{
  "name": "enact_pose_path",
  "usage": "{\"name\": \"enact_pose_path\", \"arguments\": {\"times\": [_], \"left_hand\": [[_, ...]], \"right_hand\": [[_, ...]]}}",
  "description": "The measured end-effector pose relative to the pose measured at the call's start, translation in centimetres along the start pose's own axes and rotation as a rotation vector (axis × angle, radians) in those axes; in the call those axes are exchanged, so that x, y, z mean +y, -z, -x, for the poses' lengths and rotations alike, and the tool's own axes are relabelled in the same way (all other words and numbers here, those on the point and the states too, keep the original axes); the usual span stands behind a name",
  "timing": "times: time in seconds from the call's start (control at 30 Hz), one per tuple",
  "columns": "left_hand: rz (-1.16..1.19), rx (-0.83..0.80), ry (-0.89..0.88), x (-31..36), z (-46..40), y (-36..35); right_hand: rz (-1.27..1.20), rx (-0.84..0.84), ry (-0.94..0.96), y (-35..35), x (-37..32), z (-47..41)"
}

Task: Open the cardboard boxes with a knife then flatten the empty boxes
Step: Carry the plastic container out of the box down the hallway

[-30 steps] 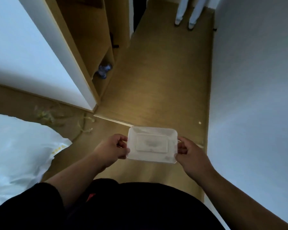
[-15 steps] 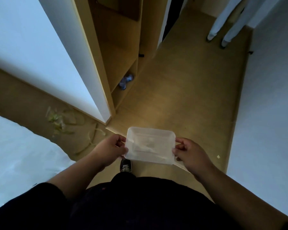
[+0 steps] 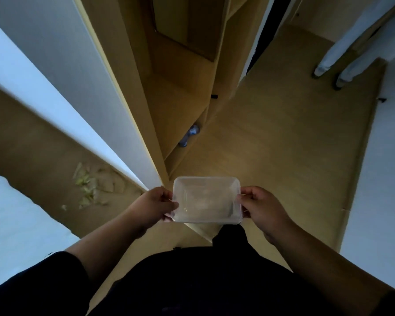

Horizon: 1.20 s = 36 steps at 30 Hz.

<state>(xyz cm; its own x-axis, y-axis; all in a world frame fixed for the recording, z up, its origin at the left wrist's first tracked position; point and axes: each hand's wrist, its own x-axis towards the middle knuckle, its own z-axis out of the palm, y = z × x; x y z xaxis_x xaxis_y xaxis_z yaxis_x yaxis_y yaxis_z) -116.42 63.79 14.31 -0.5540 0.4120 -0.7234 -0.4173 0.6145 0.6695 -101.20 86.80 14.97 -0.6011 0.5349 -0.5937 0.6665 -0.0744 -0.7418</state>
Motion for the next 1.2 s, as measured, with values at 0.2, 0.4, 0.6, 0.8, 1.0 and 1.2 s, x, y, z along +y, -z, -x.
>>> {"name": "enact_pose_path", "arguments": {"times": [0.2,0.4,0.6,0.8,1.0,1.2], "left_hand": [[0.131,0.179,0.035,4.8,-6.7,-0.9],[0.402,0.378,0.135,11.7,-13.5,-4.6],[0.634,0.547,0.123,17.4,-18.4,-5.0],[0.628,0.660,0.131,19.6,-22.7,-1.6],[0.563,0.738,0.220,21.1,-27.0,4.1],[0.527,0.842,0.218,23.7,-30.6,10.1]], "right_hand": [[0.076,-0.173,0.041,2.7,-5.4,-11.4],[0.143,-0.365,0.041,6.9,-12.5,-23.6],[0.222,-0.511,0.111,8.0,-19.2,-31.4],[0.306,-0.561,0.139,3.9,-23.3,-37.0],[0.372,-0.525,0.163,-2.6,-27.6,-41.1],[0.550,-0.524,0.251,-8.7,-32.9,-44.1]]}}
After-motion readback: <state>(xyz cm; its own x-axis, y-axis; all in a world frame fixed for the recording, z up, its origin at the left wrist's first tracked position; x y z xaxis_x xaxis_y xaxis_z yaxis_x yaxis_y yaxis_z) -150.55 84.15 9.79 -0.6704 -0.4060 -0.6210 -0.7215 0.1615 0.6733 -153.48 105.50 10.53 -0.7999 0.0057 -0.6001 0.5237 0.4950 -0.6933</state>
